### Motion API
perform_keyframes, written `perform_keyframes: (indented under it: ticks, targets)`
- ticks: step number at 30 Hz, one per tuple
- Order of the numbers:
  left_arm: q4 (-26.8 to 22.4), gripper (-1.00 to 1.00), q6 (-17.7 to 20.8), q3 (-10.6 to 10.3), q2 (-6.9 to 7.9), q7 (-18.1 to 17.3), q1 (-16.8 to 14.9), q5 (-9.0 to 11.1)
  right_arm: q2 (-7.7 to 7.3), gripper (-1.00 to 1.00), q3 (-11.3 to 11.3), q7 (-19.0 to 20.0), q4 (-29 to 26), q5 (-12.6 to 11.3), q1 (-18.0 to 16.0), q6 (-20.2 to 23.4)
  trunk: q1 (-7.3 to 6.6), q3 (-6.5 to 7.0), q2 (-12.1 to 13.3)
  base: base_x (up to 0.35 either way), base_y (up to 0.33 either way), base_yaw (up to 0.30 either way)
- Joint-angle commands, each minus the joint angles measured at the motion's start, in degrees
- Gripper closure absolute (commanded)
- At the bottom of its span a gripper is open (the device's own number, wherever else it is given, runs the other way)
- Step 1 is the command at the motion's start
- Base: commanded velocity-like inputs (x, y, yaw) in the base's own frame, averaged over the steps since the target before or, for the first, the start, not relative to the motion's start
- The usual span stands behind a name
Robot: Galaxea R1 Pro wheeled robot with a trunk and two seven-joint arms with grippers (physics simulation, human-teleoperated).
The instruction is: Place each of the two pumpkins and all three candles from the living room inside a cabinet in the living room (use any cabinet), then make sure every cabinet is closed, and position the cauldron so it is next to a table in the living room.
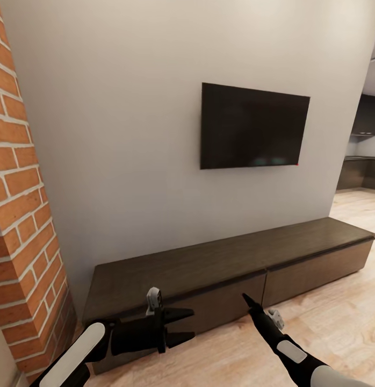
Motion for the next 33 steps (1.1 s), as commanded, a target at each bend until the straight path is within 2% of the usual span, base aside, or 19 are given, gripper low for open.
perform_keyframes:
  ticks: [1,8,9,11,14,22,33]
  targets:
    - [0.0,-1.00,0.0,-0.1,0.04,-0.5,-0.1,-0.4,-0.36,-1.00,0.5,0.4,0.0,-0.4,0.0,0.0,-0.01,-0.06,0.0,0.021,0.000,0.000]
    - [-0.1,-1.00,0.0,-0.1,0.05,-0.5,-0.1,-0.4,-2.63,-1.00,0.0,2.7,0.6,-0.9,0.0,2.3,-0.01,-0.06,0.0,0.014,0.000,0.000]
    - [-0.1,-1.00,0.0,-0.1,0.05,-0.5,-0.1,-0.4,-2.88,-1.00,-0.6,14.2,0.7,-1.6,0.0,18.0,-0.01,-0.06,0.0,0.095,0.000,0.000]
    - [-0.1,-1.00,0.0,-0.1,0.05,-0.5,-0.1,-0.4,-3.36,-1.00,-2.3,16.5,0.7,-3.1,0.0,21.7,-0.01,-0.06,0.0,0.182,-0.009,0.000]
    - [-0.1,-1.00,0.0,-0.1,0.05,-0.5,-0.1,-0.4,-3.61,-1.00,-3.1,18.6,0.8,-3.8,0.0,25.2,-0.01,-0.06,0.0,0.152,-0.050,0.000]
    - [0.1,-1.00,0.0,-0.2,-0.03,-0.4,-0.1,-0.5,-3.87,-1.00,-3.3,19.2,1.1,-4.0,0.0,26.3,-0.01,-0.06,0.0,0.158,-0.010,0.000]
    - [-0.3,-1.00,0.0,-0.2,0.05,-0.4,-0.1,-0.5,-3.96,-1.00,-3.4,18.9,3.0,-4.2,0.0,25.9,-0.01,-0.06,0.0,0.016,0.000,0.000]
